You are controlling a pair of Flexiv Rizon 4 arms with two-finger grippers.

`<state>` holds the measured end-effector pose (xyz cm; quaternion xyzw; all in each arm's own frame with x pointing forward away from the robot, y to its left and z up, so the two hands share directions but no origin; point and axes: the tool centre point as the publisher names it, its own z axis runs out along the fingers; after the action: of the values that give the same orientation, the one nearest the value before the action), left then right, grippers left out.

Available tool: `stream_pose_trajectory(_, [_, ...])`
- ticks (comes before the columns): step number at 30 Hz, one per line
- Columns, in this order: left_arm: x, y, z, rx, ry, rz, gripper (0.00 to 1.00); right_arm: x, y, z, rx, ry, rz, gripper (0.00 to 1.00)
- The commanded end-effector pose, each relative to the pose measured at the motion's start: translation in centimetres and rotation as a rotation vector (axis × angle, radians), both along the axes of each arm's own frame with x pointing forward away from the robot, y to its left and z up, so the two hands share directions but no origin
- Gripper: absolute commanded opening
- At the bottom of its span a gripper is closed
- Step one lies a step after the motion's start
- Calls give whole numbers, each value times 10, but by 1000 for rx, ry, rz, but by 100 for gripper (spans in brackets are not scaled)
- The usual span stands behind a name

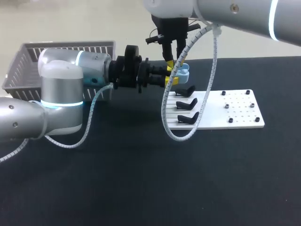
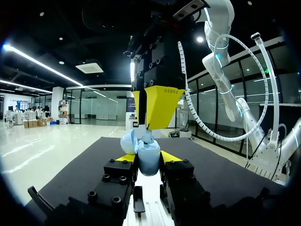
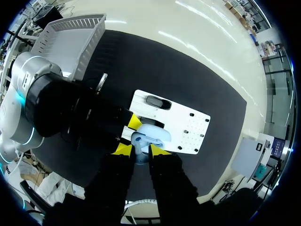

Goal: Pick up each earbud case from the left stands, insert the matching earbuds, close the lid, and place the case in the box.

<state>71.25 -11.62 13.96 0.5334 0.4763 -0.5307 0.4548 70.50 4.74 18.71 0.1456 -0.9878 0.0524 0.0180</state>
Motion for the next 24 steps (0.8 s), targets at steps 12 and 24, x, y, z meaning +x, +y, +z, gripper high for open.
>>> stream_pose_trajectory(12, [-1, 0, -1, -3, -3, 5, 0, -5, -1, -2, 3, -28, -2, 0])
stream_pose_trajectory(24, [-1, 0, -1, -3, -3, 5, 0, -2, -2, -5, 1, -21, -7, 0])
